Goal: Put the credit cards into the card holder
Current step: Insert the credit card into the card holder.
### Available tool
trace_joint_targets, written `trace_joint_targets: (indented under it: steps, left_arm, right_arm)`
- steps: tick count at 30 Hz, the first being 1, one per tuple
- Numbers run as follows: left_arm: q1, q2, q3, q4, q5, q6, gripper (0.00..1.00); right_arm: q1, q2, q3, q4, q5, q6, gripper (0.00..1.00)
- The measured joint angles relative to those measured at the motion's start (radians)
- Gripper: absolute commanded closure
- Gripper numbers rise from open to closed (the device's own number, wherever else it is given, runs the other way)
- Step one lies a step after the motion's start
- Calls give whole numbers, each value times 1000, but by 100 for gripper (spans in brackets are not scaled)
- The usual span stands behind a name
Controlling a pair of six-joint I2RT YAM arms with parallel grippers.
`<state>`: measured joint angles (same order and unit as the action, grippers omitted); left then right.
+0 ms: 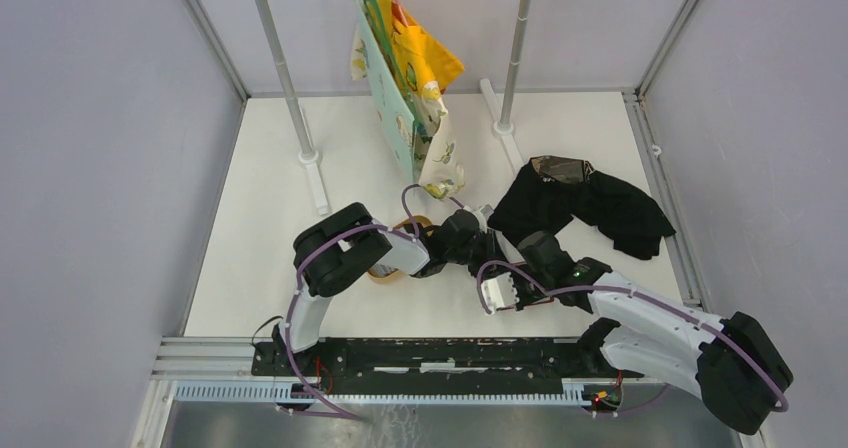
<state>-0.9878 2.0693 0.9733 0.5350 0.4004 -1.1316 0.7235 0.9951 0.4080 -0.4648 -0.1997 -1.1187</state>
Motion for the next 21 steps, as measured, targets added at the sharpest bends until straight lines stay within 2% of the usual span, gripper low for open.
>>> trace_joint_targets:
  steps: [9, 16, 21]
  left_arm:
    - [0, 0, 0, 7, 1, 15, 69]
    - [0, -33, -12, -15, -9, 60, 65]
    - [-3, -101, -36, -72, -38, 118, 65]
  right_arm:
    - [-64, -44, -6, -32, 3, 4, 88]
    - [-201, -143, 8, -125, -218, -21, 83]
    - [-286, -208, 27, -154, -320, -32, 79]
